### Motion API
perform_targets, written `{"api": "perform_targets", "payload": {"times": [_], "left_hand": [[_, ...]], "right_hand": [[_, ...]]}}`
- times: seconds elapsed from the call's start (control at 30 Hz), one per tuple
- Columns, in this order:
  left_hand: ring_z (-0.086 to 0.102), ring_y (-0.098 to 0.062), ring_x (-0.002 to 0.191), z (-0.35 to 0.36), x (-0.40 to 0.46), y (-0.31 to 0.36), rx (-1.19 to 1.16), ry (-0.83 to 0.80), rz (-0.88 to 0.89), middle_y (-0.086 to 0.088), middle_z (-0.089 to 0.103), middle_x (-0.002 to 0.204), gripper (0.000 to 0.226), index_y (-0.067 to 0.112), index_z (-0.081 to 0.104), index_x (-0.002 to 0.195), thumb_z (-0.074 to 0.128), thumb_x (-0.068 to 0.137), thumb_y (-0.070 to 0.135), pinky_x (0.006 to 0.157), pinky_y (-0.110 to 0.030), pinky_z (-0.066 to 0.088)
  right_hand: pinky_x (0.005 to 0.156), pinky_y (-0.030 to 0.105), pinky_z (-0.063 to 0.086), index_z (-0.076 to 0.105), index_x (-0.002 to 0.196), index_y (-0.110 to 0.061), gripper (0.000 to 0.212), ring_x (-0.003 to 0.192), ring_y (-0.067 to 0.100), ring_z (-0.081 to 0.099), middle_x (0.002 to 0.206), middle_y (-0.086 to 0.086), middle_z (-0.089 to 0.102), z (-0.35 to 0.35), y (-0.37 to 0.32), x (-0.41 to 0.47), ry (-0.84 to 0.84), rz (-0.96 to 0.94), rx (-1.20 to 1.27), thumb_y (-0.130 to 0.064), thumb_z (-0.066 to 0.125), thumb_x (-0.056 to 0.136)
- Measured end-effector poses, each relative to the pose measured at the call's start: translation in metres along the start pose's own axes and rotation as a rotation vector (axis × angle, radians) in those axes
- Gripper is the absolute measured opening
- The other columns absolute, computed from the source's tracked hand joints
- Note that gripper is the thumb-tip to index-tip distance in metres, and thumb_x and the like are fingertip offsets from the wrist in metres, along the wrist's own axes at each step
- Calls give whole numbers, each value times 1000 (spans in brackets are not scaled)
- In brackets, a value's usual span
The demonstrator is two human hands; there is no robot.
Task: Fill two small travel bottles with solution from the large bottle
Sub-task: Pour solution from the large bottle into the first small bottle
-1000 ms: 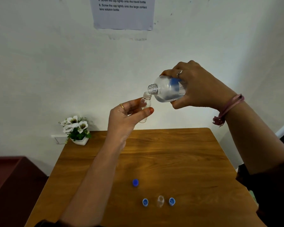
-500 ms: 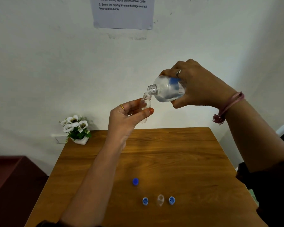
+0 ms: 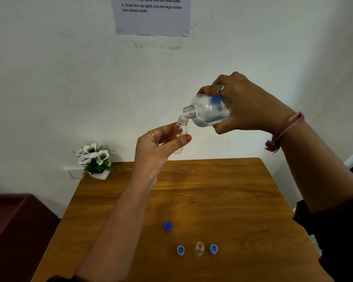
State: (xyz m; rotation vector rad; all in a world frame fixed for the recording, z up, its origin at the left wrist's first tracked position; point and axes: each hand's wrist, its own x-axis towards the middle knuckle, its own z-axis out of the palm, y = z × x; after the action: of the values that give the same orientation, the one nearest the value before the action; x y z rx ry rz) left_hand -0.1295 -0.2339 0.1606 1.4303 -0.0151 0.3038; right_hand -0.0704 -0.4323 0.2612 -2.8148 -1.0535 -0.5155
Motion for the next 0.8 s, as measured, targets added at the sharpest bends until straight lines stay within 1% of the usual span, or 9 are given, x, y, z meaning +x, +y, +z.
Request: {"api": "perform_targets", "payload": {"times": [0.07, 0.3, 0.43, 0.5, 0.57, 0.7, 0.8], "left_hand": [[71, -11, 93, 0, 0, 0, -2, -3, 4, 8, 77, 94, 30, 30, 76, 93, 86, 66, 21, 69, -14, 52], [71, -12, 93, 0, 1, -2, 3, 0, 3, 8, 77, 94, 30, 30, 76, 92, 86, 65, 21, 71, -17, 54], [71, -9, 94, 0, 1, -3, 93, -4, 30, 10, 76, 95, 32, 31, 74, 100, 84, 69, 28, 76, -20, 51], [71, -9, 94, 0, 0, -3, 124, -10, 48, 9, 76, 96, 35, 27, 74, 104, 83, 71, 30, 79, -23, 50], [71, -11, 96, 0, -1, -3, 108, -13, 44, 7, 76, 98, 37, 24, 74, 106, 83, 70, 29, 83, -28, 52], [71, -11, 95, 0, -1, -4, 84, -13, 34, 8, 76, 97, 36, 28, 74, 101, 83, 67, 31, 83, -29, 53], [71, -13, 96, 0, 0, -5, 64, -20, 36, 7, 76, 98, 34, 29, 75, 100, 84, 67, 29, 84, -31, 54]], "right_hand": [[84, 36, 42, 47, 135, -20, 83, 105, 27, 46, 118, 7, 57, -1, 0, 0, -1, 0, -5, -33, 83, 61], [84, 39, 45, 47, 135, -21, 82, 104, 26, 45, 118, 6, 56, -3, -1, 2, -9, -1, -14, -33, 82, 62], [89, 44, 46, 47, 135, -23, 81, 105, 27, 47, 119, 6, 55, -6, -2, 3, -35, -14, -24, -33, 81, 62], [87, 47, 46, 49, 134, -24, 79, 103, 28, 47, 118, 5, 56, -7, -2, 3, -30, -25, -5, -31, 80, 61], [87, 47, 46, 50, 133, -26, 78, 102, 28, 47, 117, 3, 56, -8, -3, 3, -24, -20, -5, -32, 79, 60], [89, 46, 46, 49, 133, -27, 78, 104, 27, 48, 116, 2, 55, -8, -3, 6, -43, -22, -36, -34, 77, 61], [88, 46, 47, 49, 133, -27, 79, 101, 25, 46, 116, 1, 55, -8, -2, 5, -31, -19, -25, -33, 78, 60]]}}
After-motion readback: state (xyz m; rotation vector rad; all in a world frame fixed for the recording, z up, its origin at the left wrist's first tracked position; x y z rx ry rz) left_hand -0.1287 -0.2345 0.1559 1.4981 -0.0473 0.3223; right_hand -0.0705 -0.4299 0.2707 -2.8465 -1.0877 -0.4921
